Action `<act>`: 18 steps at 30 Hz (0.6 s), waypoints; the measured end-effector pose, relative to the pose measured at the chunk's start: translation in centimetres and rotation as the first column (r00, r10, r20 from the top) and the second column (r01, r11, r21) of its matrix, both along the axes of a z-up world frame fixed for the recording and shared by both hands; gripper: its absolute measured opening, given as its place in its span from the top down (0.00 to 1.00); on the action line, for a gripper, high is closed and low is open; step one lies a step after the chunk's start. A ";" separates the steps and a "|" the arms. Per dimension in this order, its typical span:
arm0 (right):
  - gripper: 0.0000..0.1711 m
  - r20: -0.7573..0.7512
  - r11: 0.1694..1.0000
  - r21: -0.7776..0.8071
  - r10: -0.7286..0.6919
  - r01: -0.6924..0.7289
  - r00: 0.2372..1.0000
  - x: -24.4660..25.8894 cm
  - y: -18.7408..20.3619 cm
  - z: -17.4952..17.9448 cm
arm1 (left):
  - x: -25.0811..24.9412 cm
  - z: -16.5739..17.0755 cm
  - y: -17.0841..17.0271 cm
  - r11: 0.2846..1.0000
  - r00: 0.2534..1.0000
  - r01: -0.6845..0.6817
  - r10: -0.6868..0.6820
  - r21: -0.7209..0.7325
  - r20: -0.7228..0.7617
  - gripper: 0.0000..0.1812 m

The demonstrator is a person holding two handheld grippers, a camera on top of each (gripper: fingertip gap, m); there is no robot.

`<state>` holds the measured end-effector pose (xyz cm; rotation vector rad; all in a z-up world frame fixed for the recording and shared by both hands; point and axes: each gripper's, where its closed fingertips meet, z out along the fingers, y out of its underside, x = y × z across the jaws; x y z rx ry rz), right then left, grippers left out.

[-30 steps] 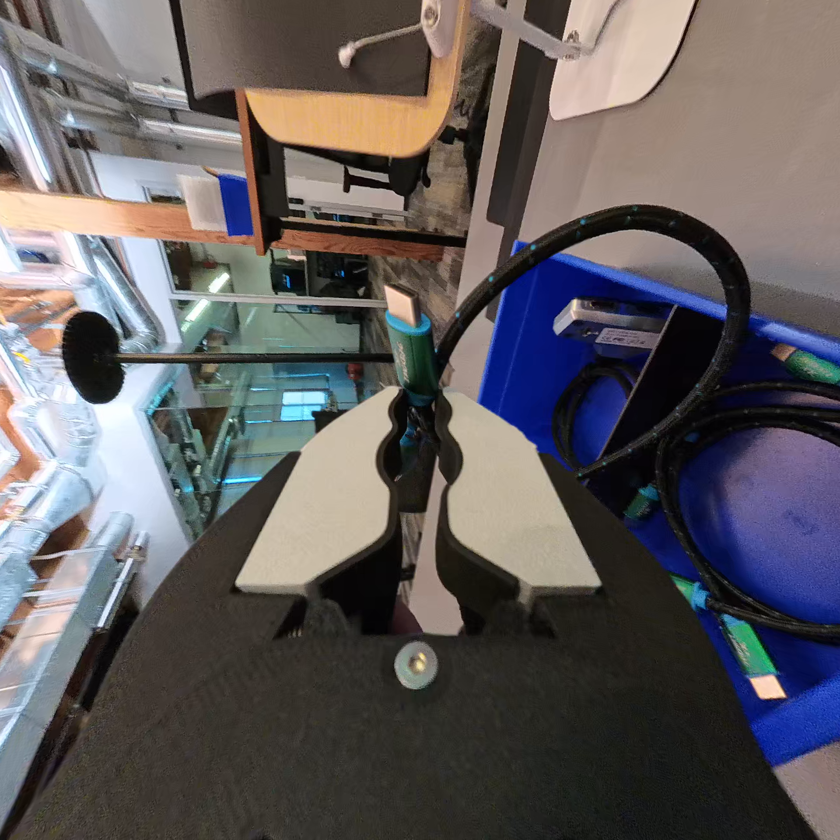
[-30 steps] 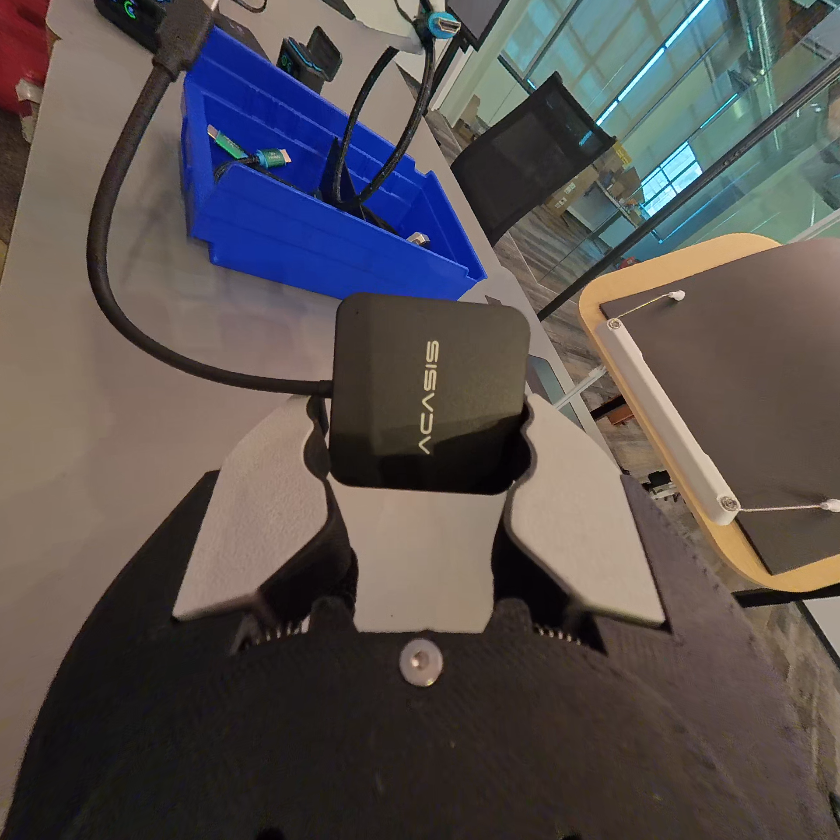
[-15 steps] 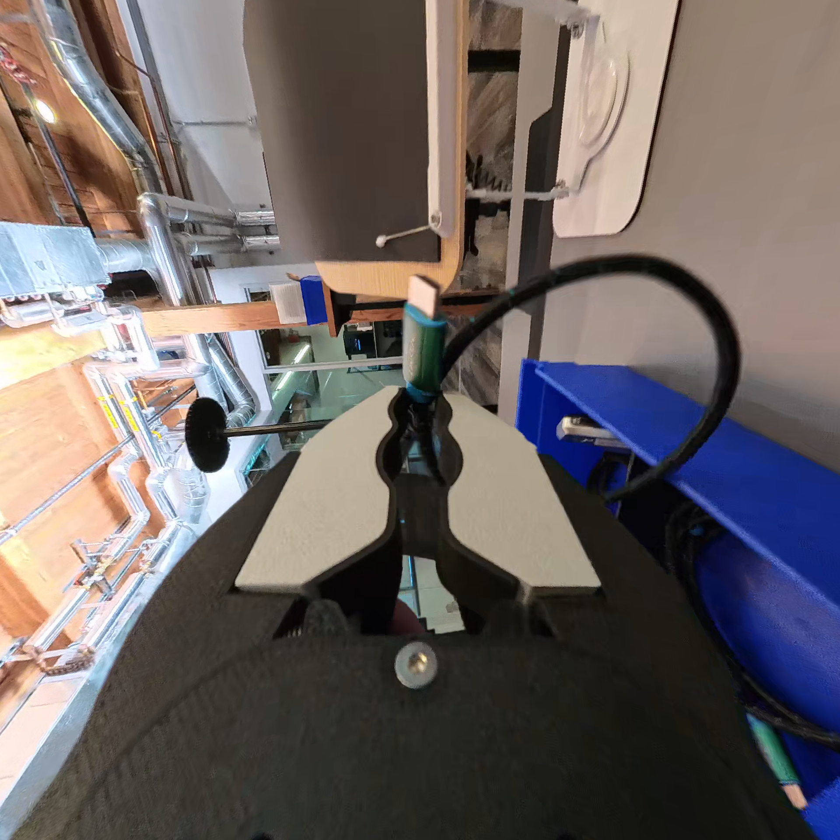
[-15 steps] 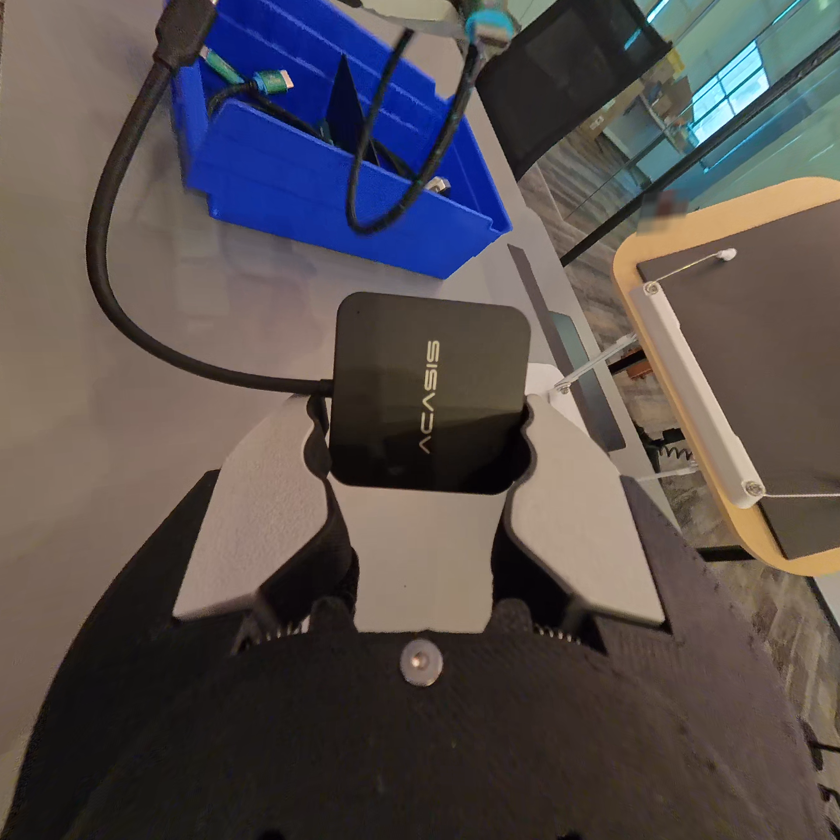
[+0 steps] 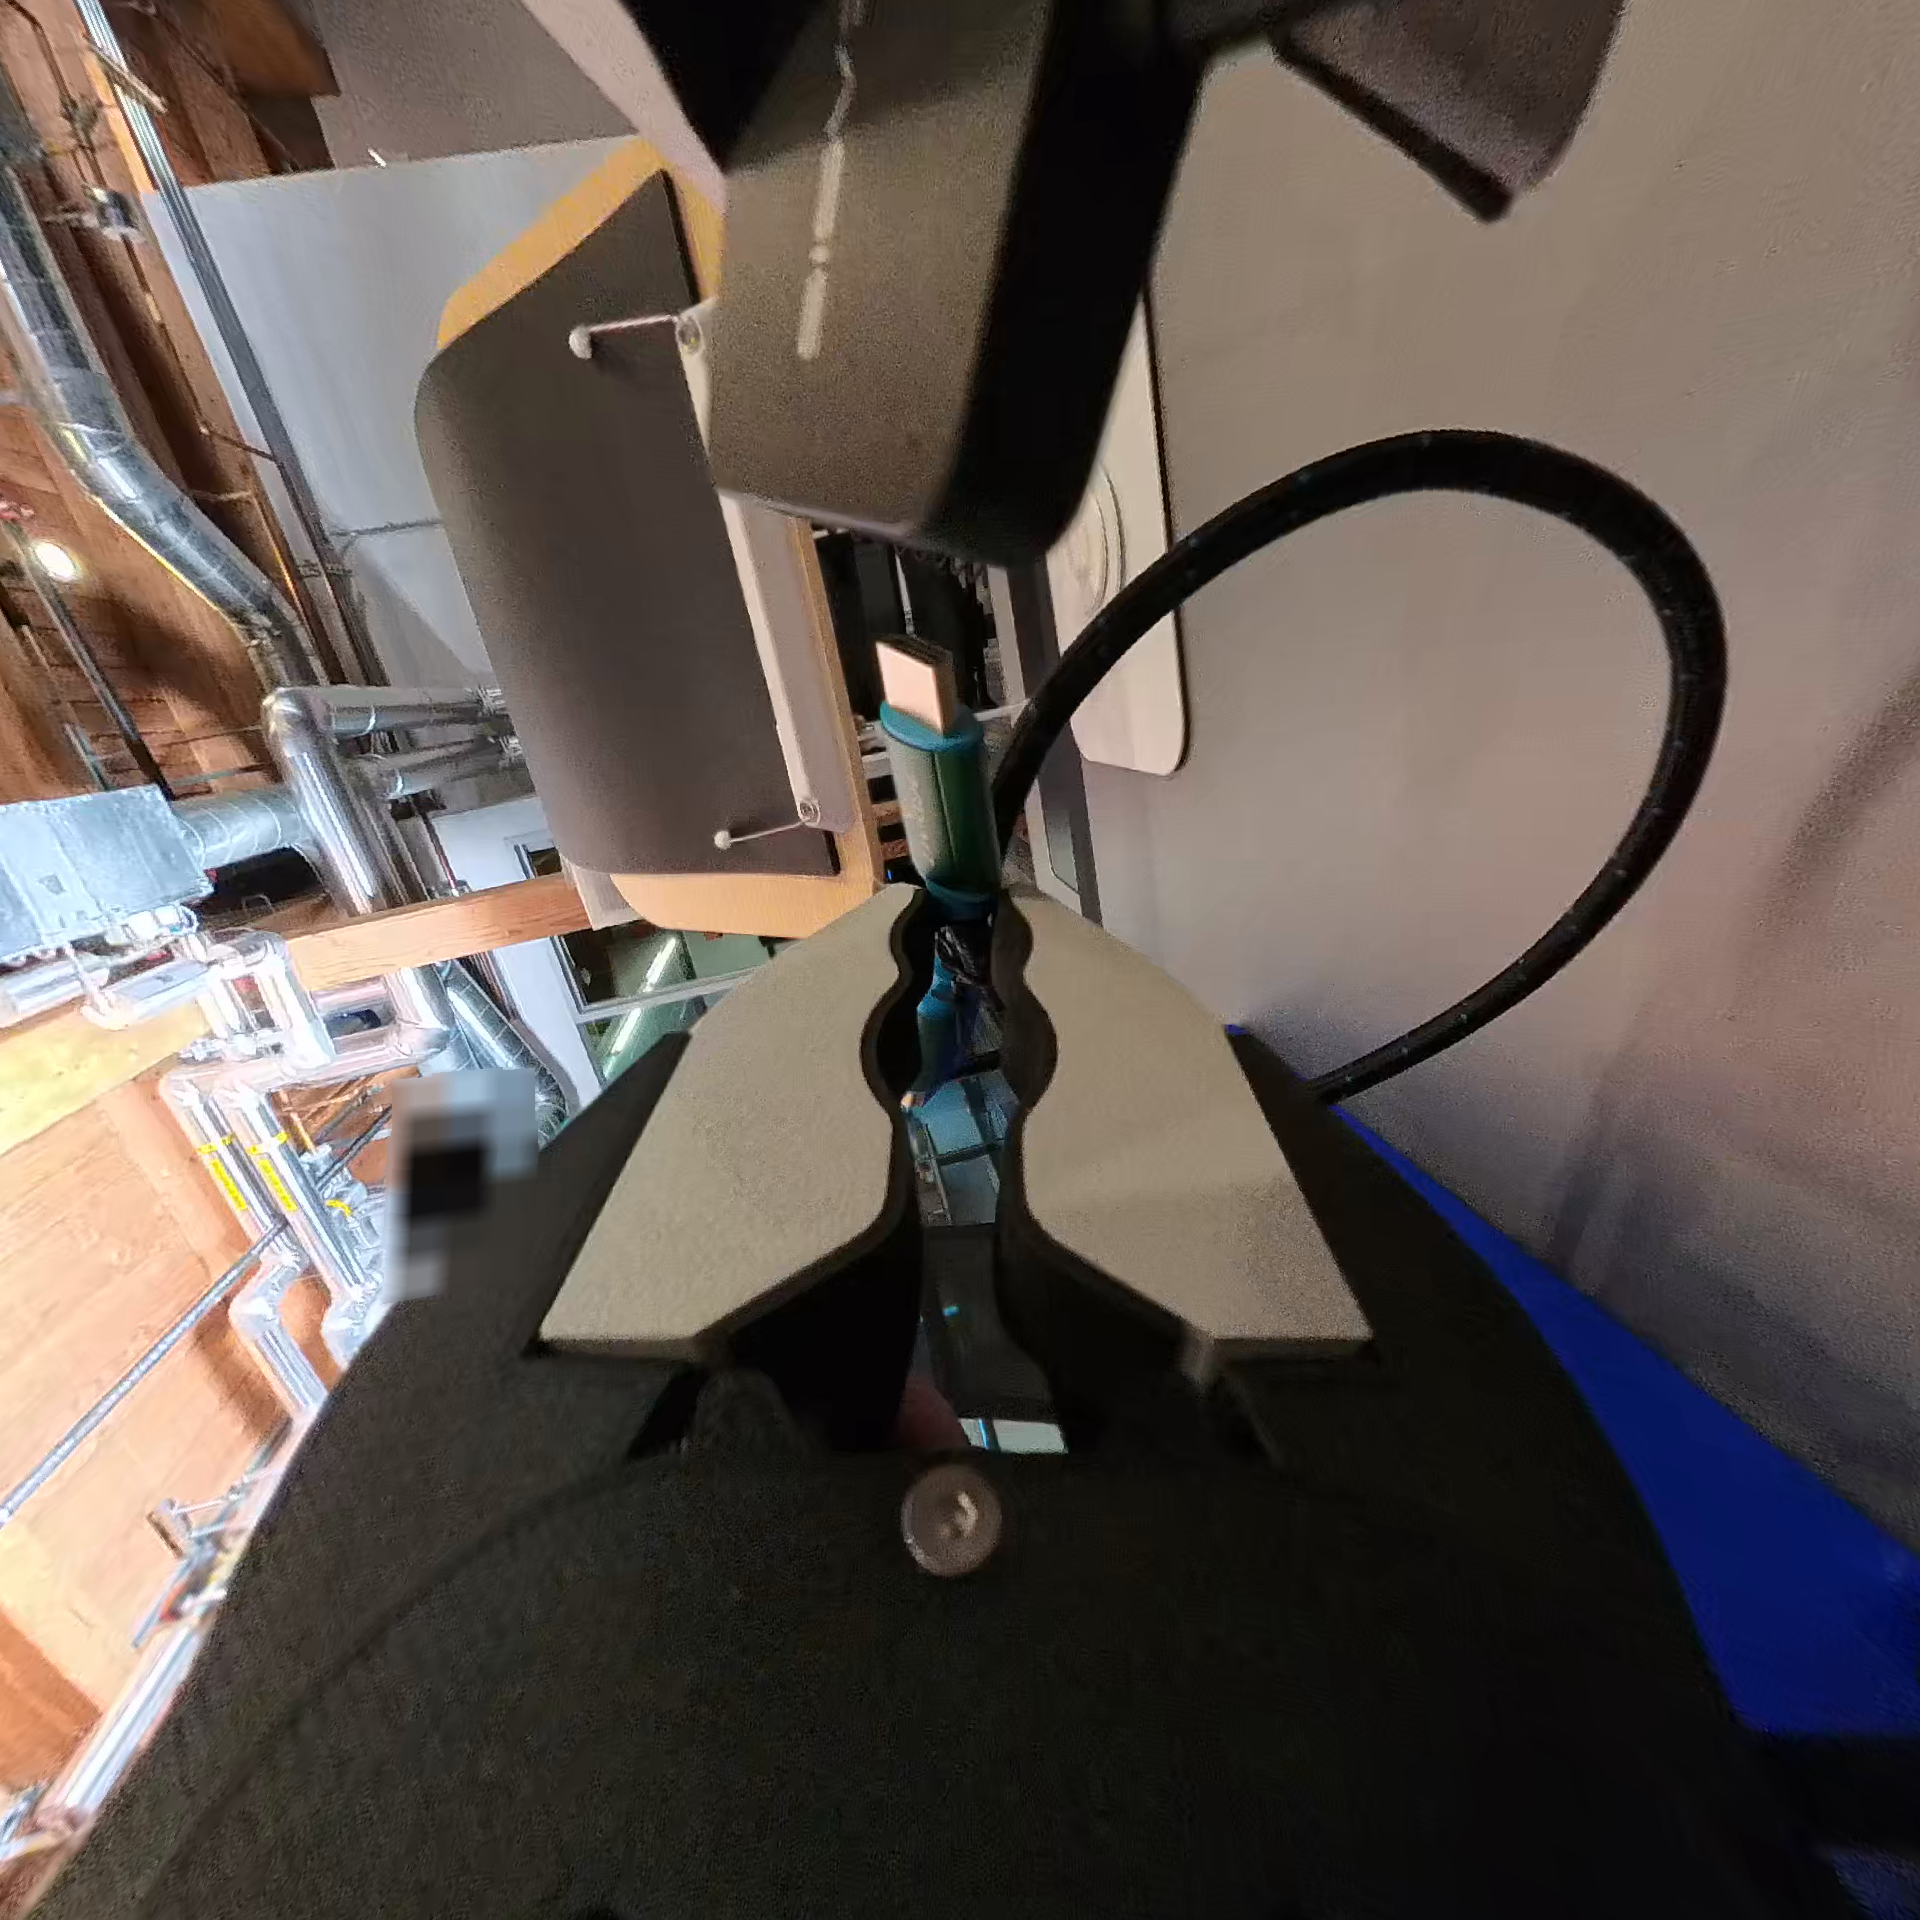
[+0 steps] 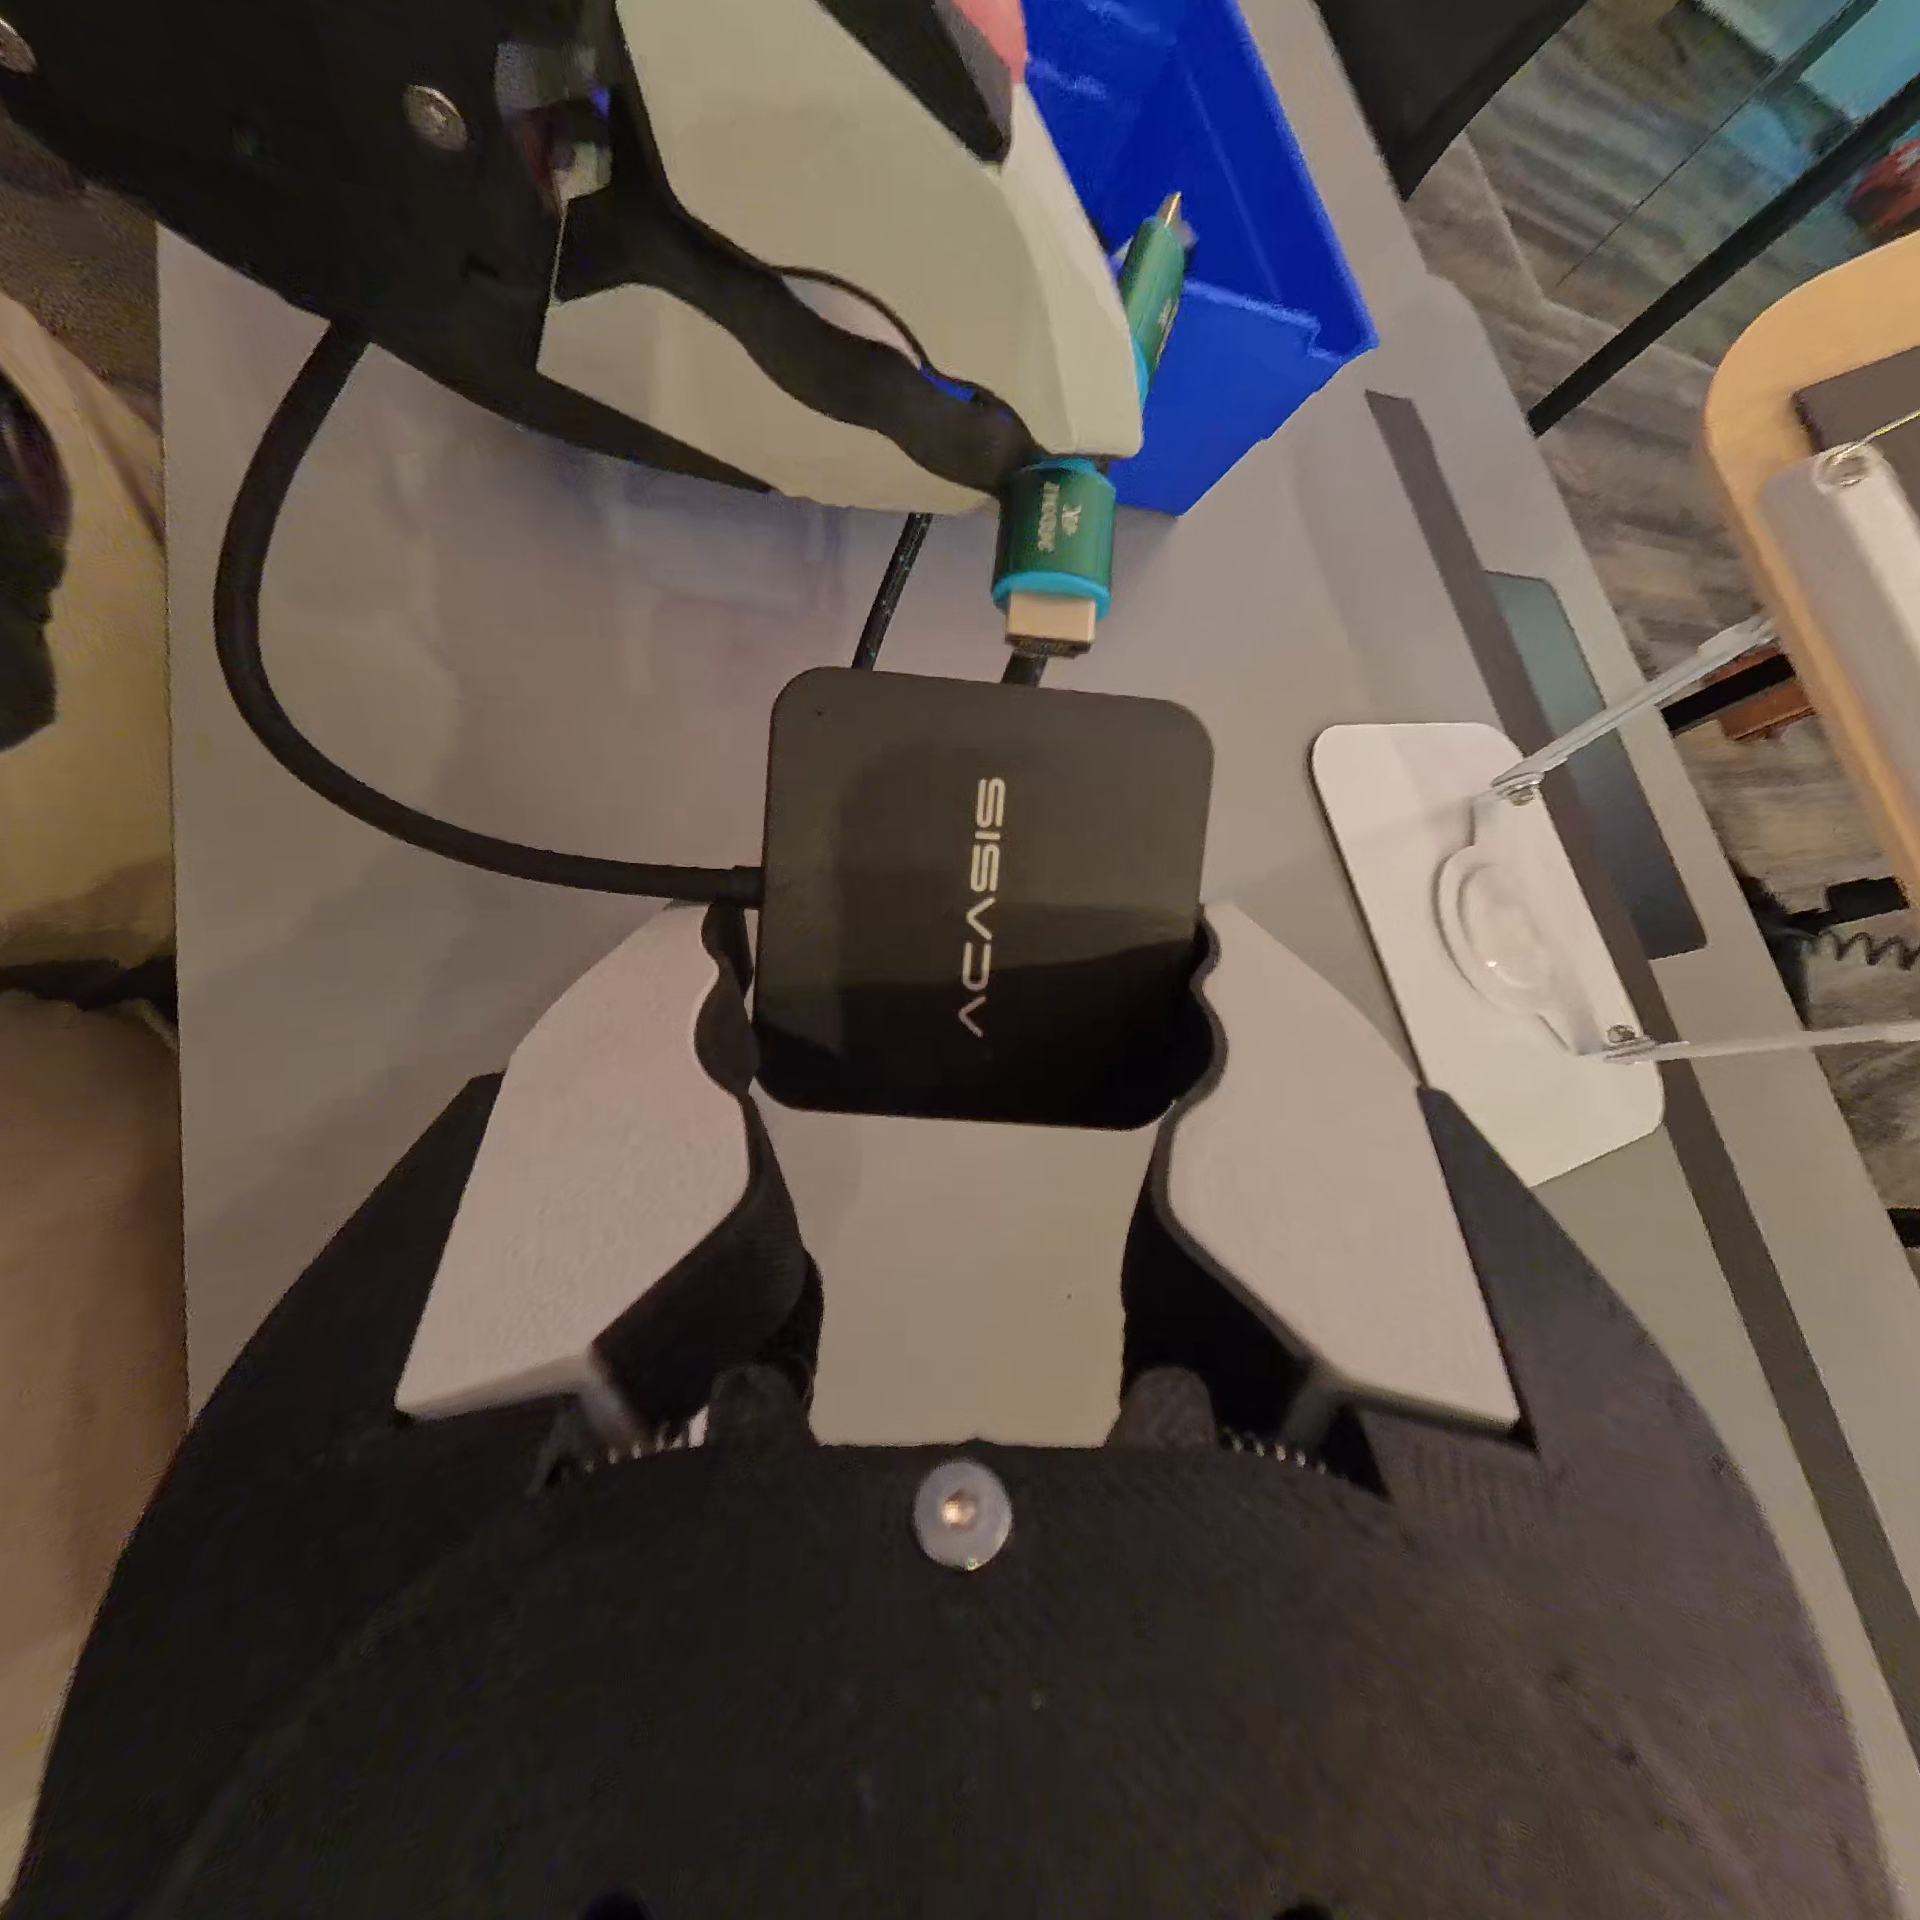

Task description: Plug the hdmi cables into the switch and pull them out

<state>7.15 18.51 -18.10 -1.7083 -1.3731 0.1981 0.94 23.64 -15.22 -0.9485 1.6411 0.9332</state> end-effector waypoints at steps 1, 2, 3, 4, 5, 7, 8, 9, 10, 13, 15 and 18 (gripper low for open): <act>0.55 0.013 1.000 -0.015 0.002 -0.002 1.000 0.0 -0.1 -0.4 | 0.1 0.0 0.0 1.000 1.000 -0.009 0.009 0.003 0.006 0.94; 0.55 0.018 1.000 -0.024 0.008 -0.007 1.000 0.0 -0.1 -0.6 | 0.1 0.0 0.0 1.000 1.000 -0.011 0.011 0.006 0.004 0.94; 0.55 0.018 0.999 -0.032 0.013 -0.012 1.000 -0.1 -0.2 -0.8 | 0.2 -0.1 0.0 1.000 1.000 -0.009 0.009 0.004 -0.003 0.94; 0.55 0.023 0.999 -0.041 0.013 -0.012 1.000 -0.2 -0.3 -0.9 | 0.2 -0.2 0.0 1.000 1.000 -0.015 0.015 0.005 -0.003 0.94; 0.55 0.032 0.999 -0.044 0.011 -0.010 0.999 -0.2 -0.3 -1.1 | 0.2 -0.2 0.0 1.000 1.000 -0.022 0.022 0.010 -0.001 0.94; 0.55 0.044 0.998 -0.058 0.007 -0.005 0.999 -0.4 -0.3 -1.3 | 0.6 -0.5 -0.4 1.000 1.000 -0.001 0.001 0.007 -0.012 0.94; 0.55 0.053 0.998 -0.069 0.001 0.003 0.999 -0.4 -0.3 -1.5 | 0.8 -0.5 -0.6 1.000 1.000 -0.002 0.002 0.010 -0.005 0.94; 0.55 0.061 0.997 -0.075 -0.006 0.010 0.998 -0.3 -0.3 -1.7 | 0.8 -0.6 -0.6 1.000 1.000 -0.008 0.008 0.015 -0.008 0.94; 0.55 0.064 0.996 -0.086 -0.008 0.014 0.998 -0.2 -0.3 -1.9 | 0.9 -0.7 -0.7 1.000 1.000 -0.005 0.005 0.015 -0.018 0.94; 0.55 0.065 0.994 -0.107 -0.023 0.029 0.998 -0.1 -0.2 -2.0 | 0.9 -1.0 -0.7 1.000 1.000 -0.005 0.006 0.008 -0.026 0.94; 0.55 0.074 0.992 -0.122 -0.024 0.033 0.997 -0.1 -0.3 -2.3 | 0.8 -1.3 -0.6 1.000 0.999 -0.017 0.017 0.009 -0.036 0.94; 0.55 0.096 0.989 -0.140 -0.031 0.044 0.995 0.0 -0.3 -2.7 | 0.8 -1.8 -0.6 1.000 0.998 -0.027 0.027 0.008 -0.054 0.94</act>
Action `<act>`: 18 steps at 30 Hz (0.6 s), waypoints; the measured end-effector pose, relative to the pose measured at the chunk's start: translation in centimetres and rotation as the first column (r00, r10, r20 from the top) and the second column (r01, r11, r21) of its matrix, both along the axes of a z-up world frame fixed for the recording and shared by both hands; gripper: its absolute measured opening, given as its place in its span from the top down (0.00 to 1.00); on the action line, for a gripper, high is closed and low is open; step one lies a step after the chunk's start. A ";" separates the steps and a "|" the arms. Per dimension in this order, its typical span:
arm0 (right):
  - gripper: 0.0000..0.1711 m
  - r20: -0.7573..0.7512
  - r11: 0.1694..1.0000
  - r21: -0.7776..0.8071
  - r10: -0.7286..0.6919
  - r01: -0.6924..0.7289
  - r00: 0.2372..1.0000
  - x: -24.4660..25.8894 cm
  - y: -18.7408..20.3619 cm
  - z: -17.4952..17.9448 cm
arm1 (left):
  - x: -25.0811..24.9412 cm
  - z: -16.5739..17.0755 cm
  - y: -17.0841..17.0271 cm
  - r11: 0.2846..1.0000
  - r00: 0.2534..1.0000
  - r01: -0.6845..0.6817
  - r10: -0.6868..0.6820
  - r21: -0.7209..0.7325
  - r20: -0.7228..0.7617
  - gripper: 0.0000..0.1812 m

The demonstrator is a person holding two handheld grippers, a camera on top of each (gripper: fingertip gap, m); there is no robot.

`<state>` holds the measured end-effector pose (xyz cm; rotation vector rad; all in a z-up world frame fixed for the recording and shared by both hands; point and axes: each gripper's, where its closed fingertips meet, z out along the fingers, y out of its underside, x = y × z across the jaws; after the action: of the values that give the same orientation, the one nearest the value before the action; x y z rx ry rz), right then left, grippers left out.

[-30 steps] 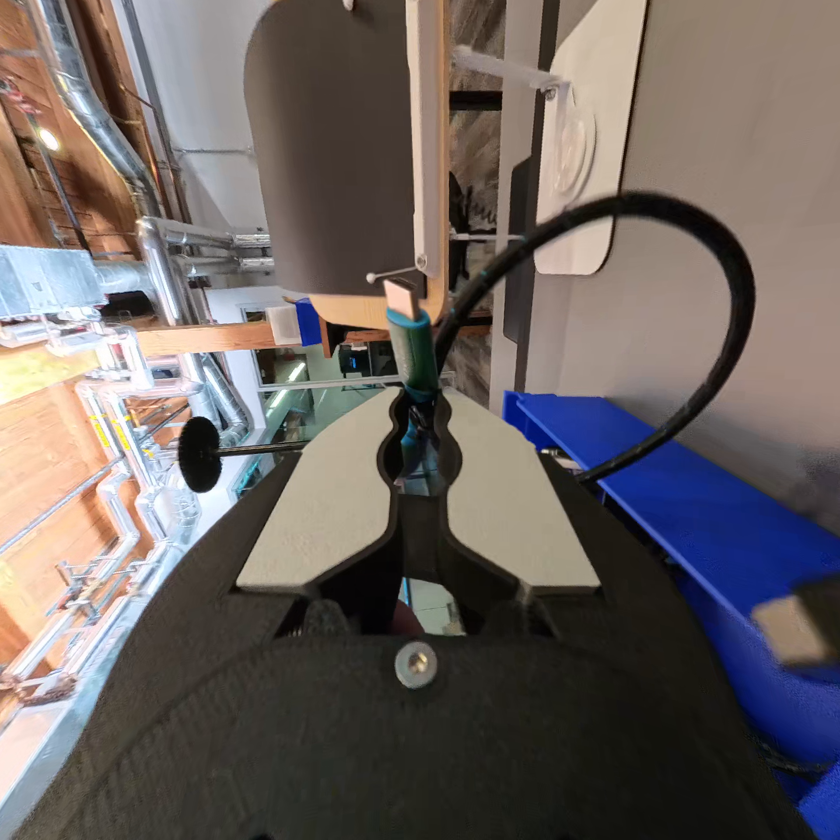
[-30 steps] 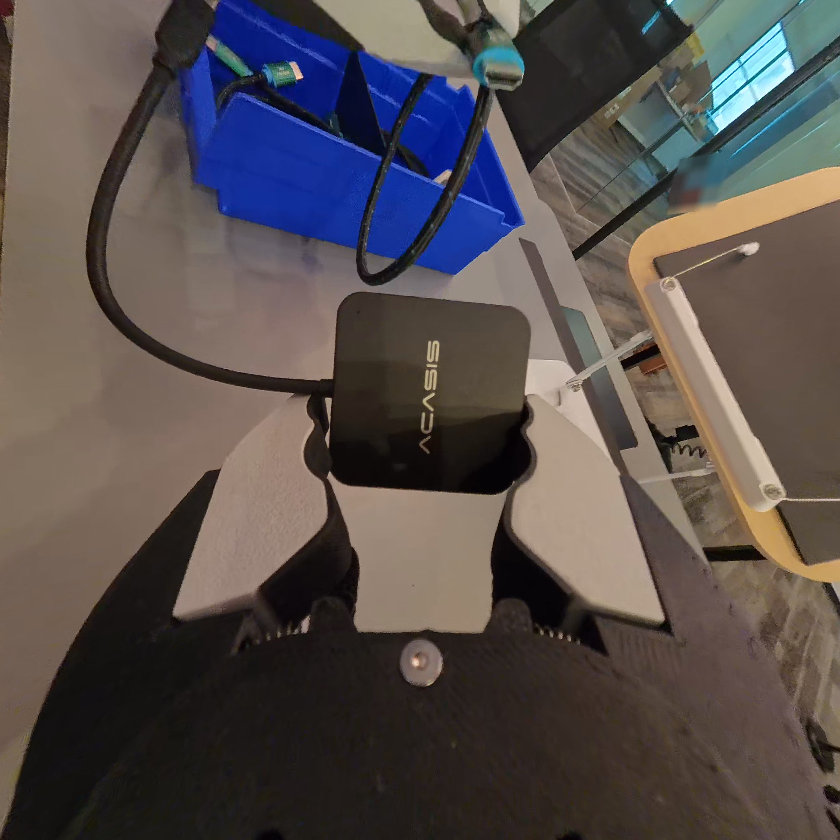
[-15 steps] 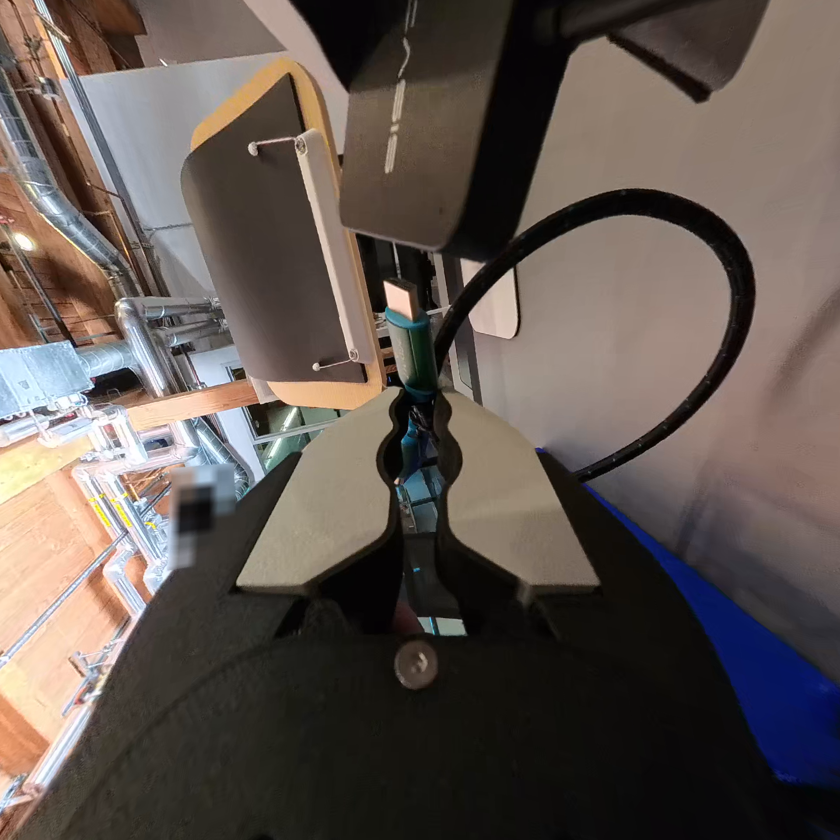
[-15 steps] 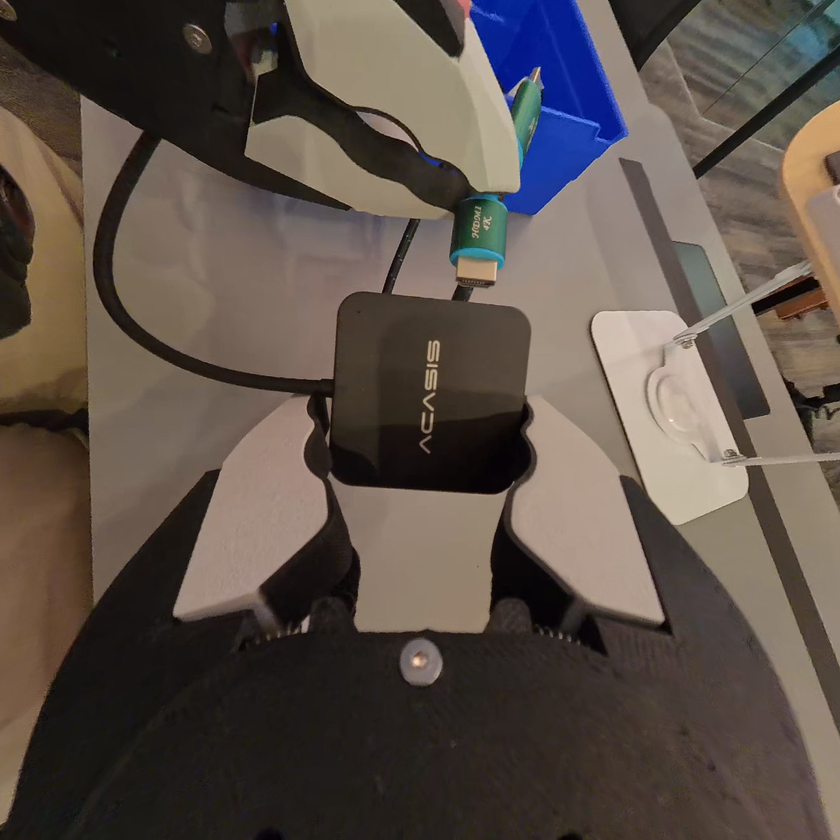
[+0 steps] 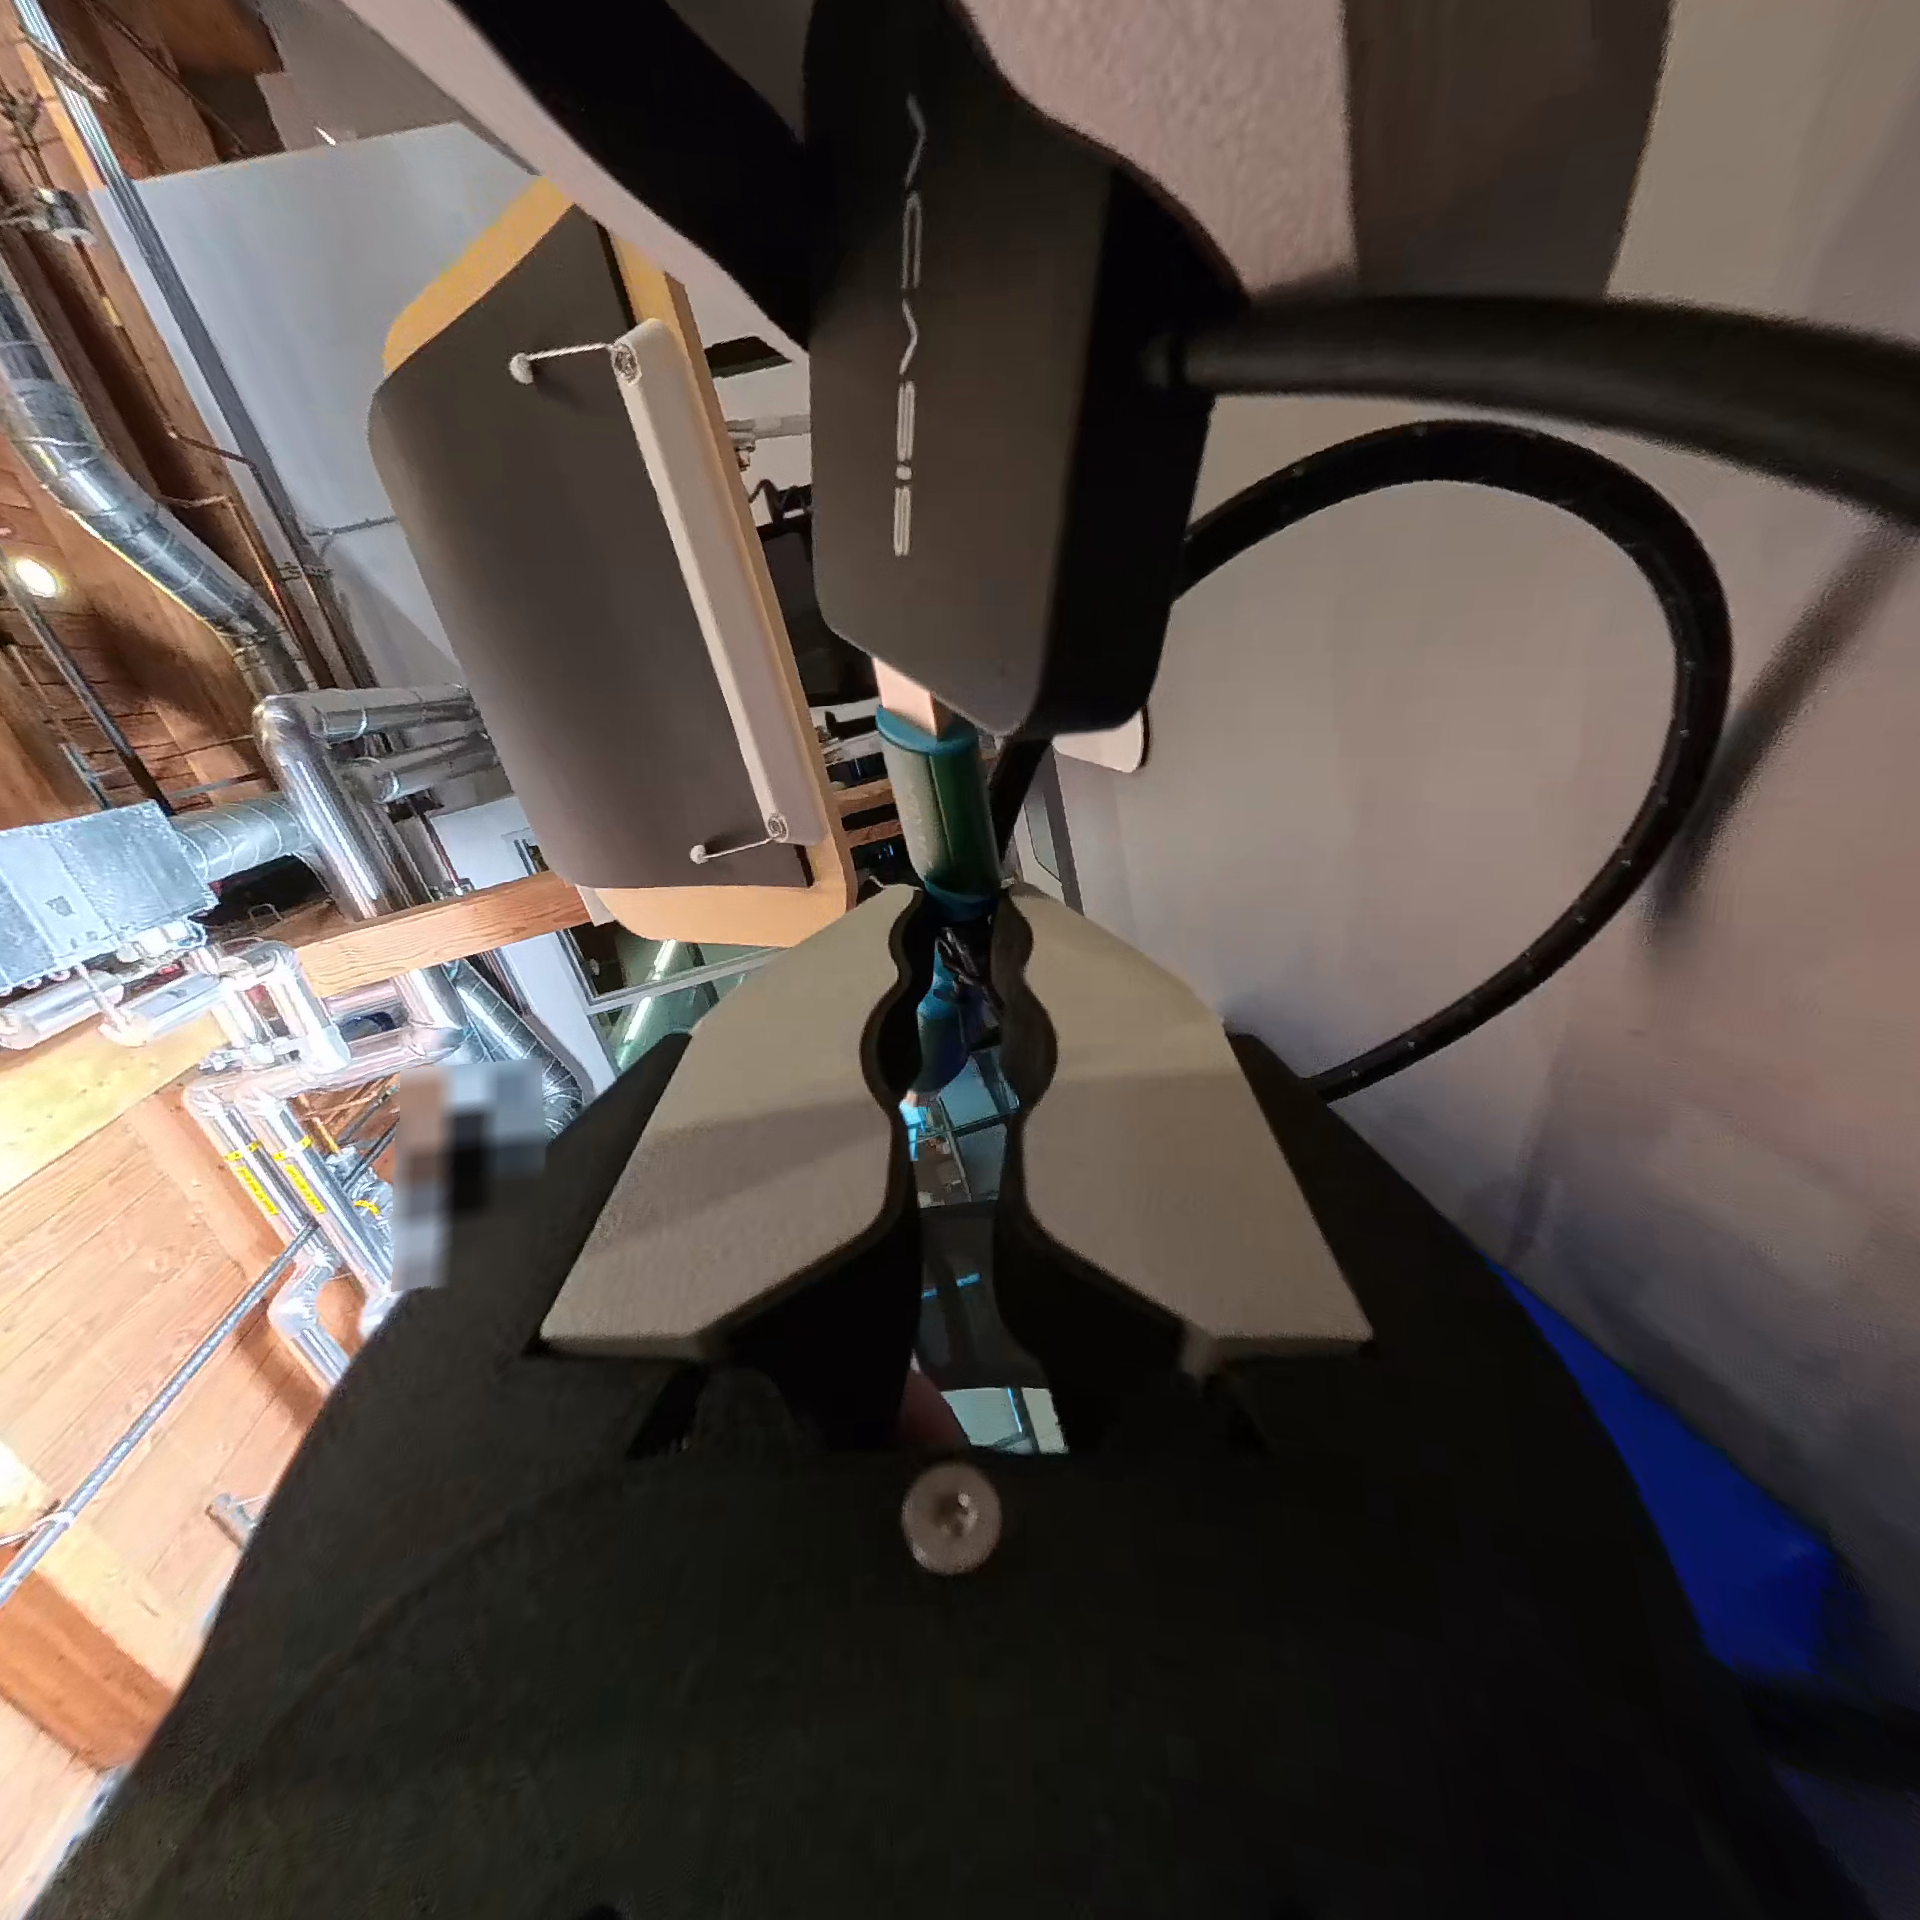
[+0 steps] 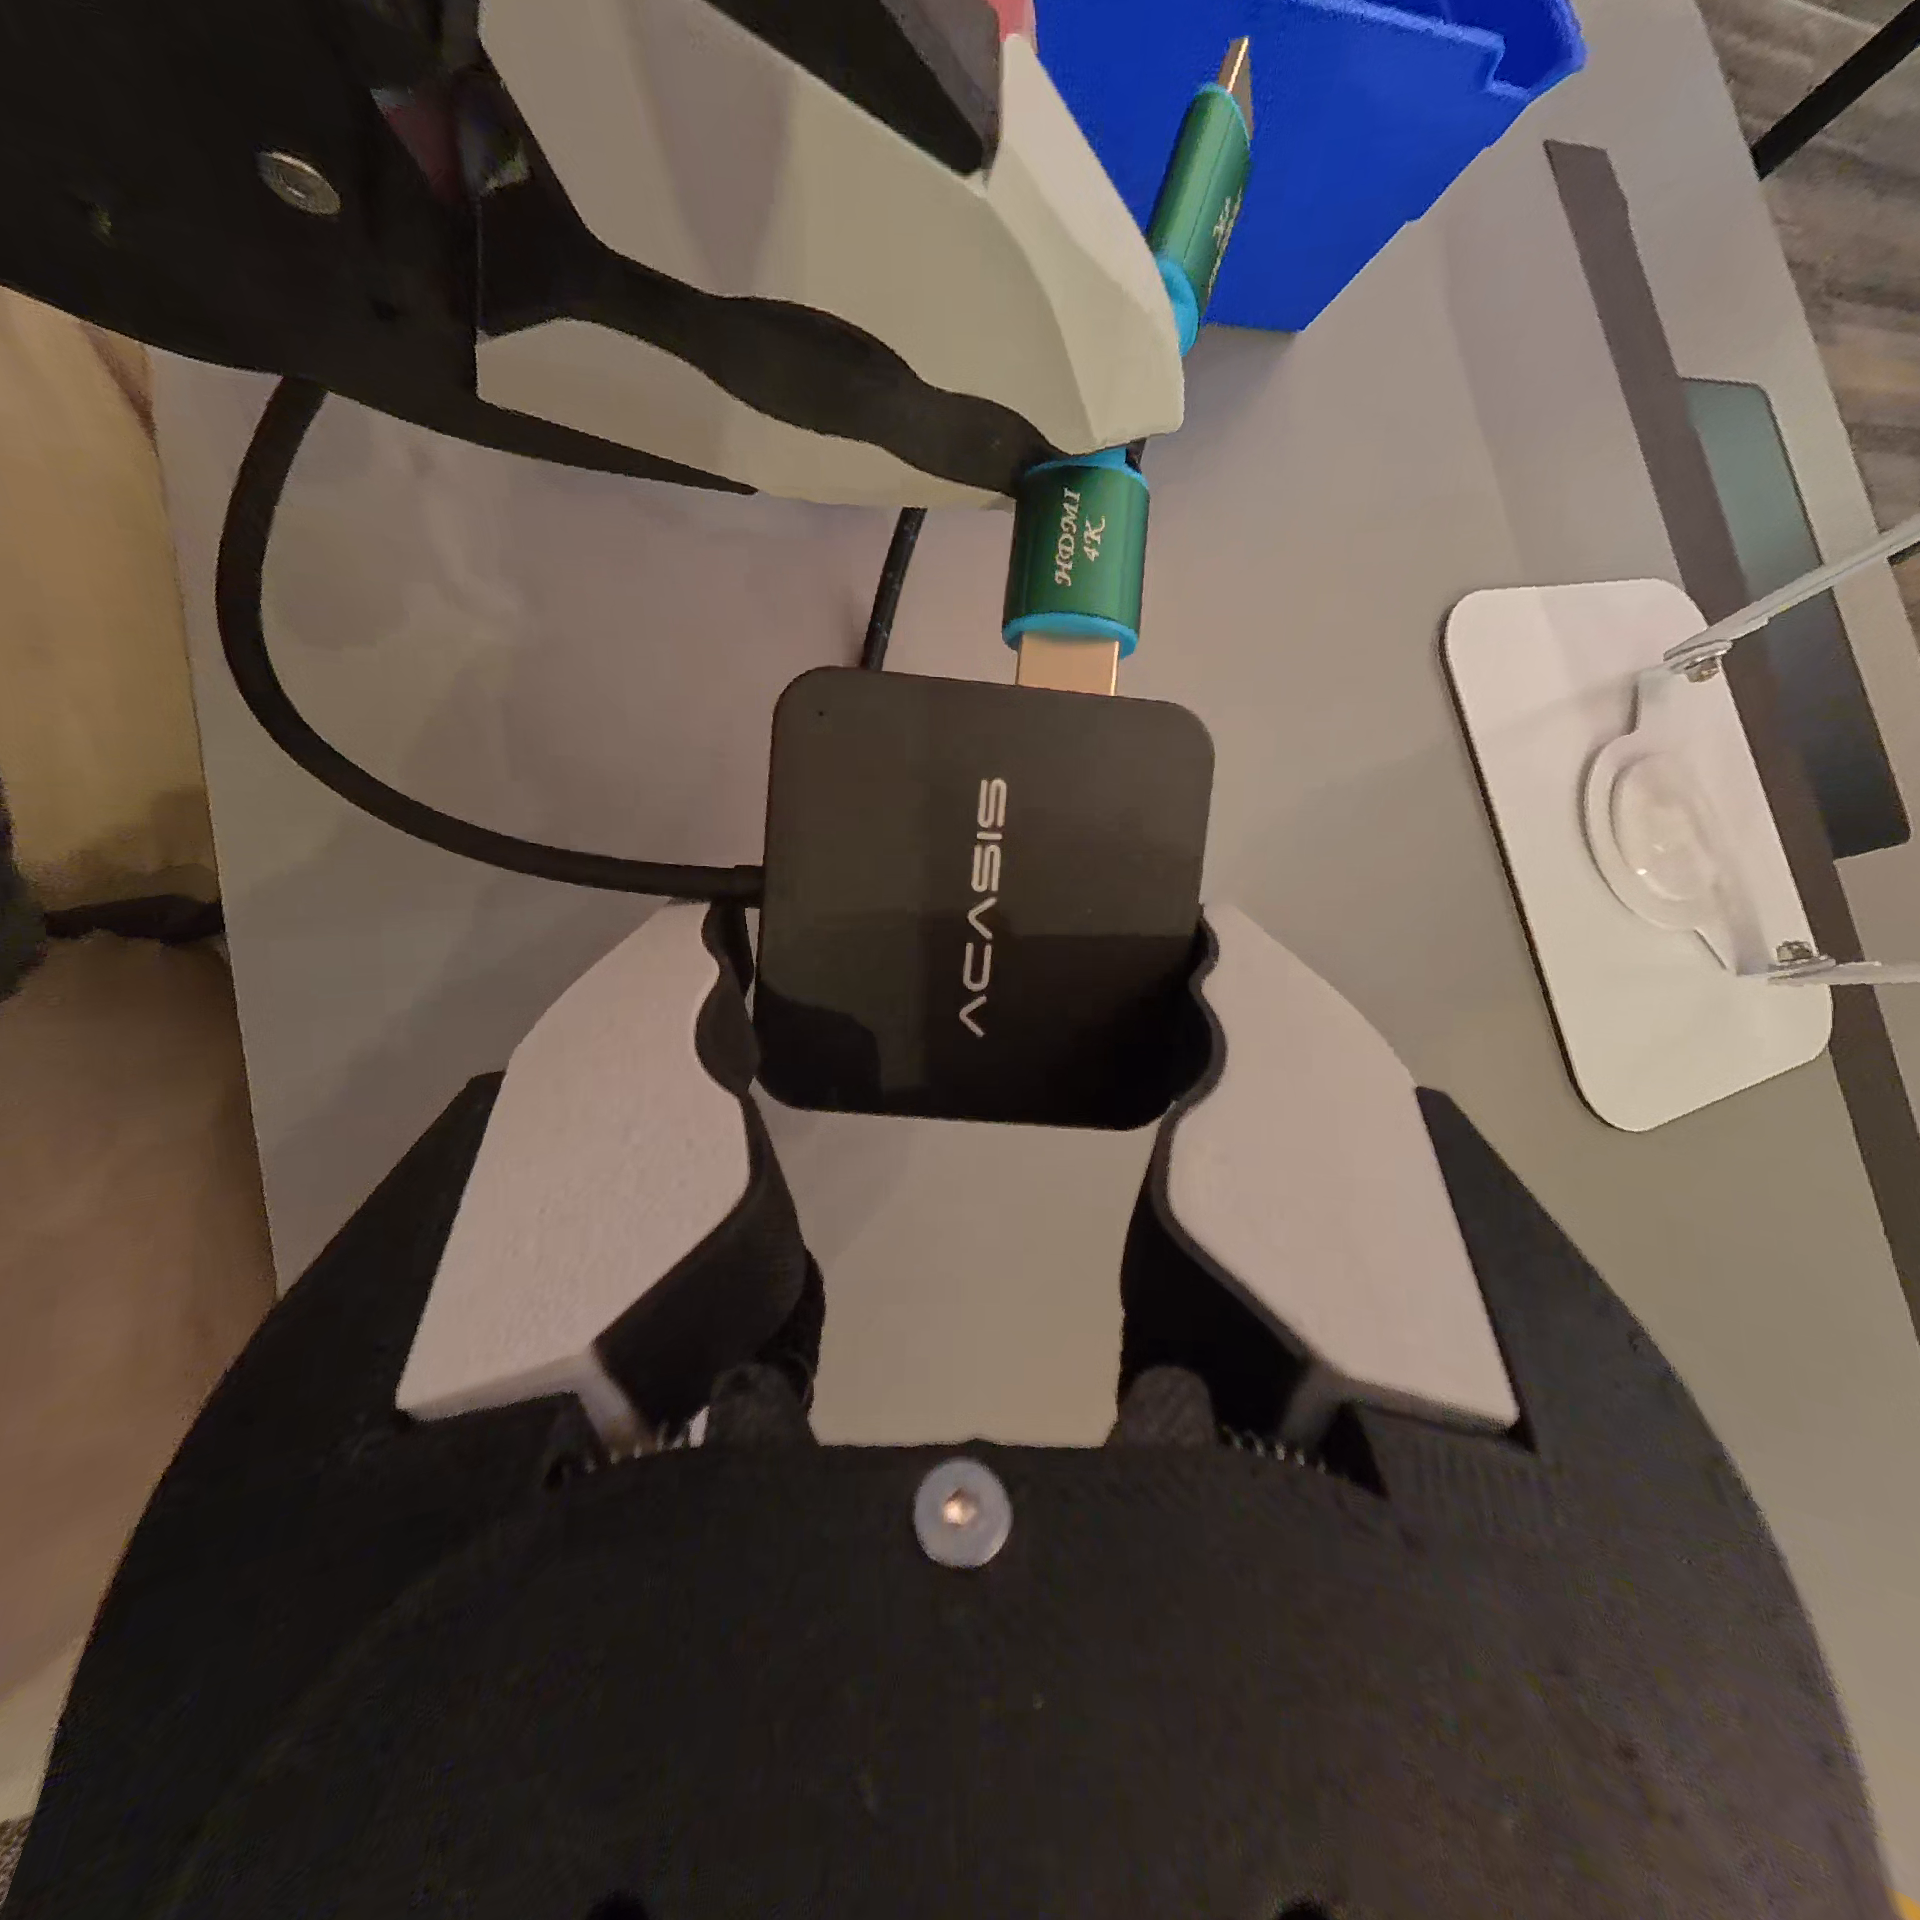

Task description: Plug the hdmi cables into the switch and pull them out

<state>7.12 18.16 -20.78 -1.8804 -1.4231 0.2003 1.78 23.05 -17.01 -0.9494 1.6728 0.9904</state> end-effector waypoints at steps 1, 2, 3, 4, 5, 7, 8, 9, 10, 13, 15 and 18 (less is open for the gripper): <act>0.55 0.015 1.000 0.003 -0.006 0.006 1.000 0.1 0.1 -0.1 | 0.0 -0.2 0.0 1.000 1.000 0.000 0.000 -0.005 -0.001 0.94; 0.55 0.028 1.000 0.009 -0.011 0.011 1.000 0.2 0.1 -0.2 | 0.0 -0.3 0.0 1.000 1.000 -0.006 0.006 -0.006 -0.006 0.94; 0.55 0.044 1.000 0.015 -0.017 0.017 0.999 0.2 0.2 -0.3 | 0.0 -0.3 0.0 1.000 1.000 -0.012 0.012 -0.002 -0.014 0.95; 0.55 0.074 0.999 0.029 -0.025 0.023 0.997 0.4 0.3 -0.4 | 0.0 -0.3 0.0 1.000 1.000 -0.012 0.012 -0.004 -0.016 0.94; 0.55 0.107 0.999 0.043 -0.029 0.025 0.994 0.5 0.3 -0.4 | 0.2 -0.4 -0.1 1.000 1.000 -0.005 0.005 -0.009 -0.013 0.95; 0.55 0.119 0.999 0.046 -0.030 0.025 0.992 0.4 0.2 -0.4 | 0.0 -0.4 0.0 1.000 1.000 -0.024 0.023 -0.005 -0.015 0.95; 0.55 0.120 0.999 0.043 -0.035 0.030 0.992 0.4 0.2 -0.4 | 0.0 -0.4 0.0 1.000 1.000 -0.020 0.020 -0.003 -0.015 0.95; 0.55 0.132 0.999 0.043 -0.039 0.034 0.991 0.5 0.2 -0.4 | 0.1 -0.4 -0.1 1.000 1.000 -0.017 0.017 -0.006 -0.013 0.95; 0.55 0.139 0.998 0.047 -0.042 0.035 0.989 0.5 0.2 -0.4 | 0.1 -0.4 -0.1 1.000 1.000 -0.024 0.024 -0.006 -0.014 0.95; 0.55 0.193 0.997 0.066 -0.060 0.048 0.979 0.6 0.3 -0.5 | 0.2 -0.5 -0.2 1.000 1.000 -0.022 0.022 -0.006 -0.017 0.95; 0.55 0.177 0.997 0.062 -0.057 0.047 0.982 0.3 0.2 -0.3 | 0.0 -0.5 -0.2 1.000 0.999 -0.026 0.026 0.000 -0.024 0.95; 0.55 0.147 0.998 0.054 -0.047 0.039 0.988 0.2 0.1 -0.1 | 0.1 -0.2 -0.2 1.000 1.000 -0.010 0.010 -0.002 0.011 0.95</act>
<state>7.34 18.25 -20.92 -1.9153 -1.4698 0.0024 1.92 22.83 -17.18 -0.9640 1.6615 0.9883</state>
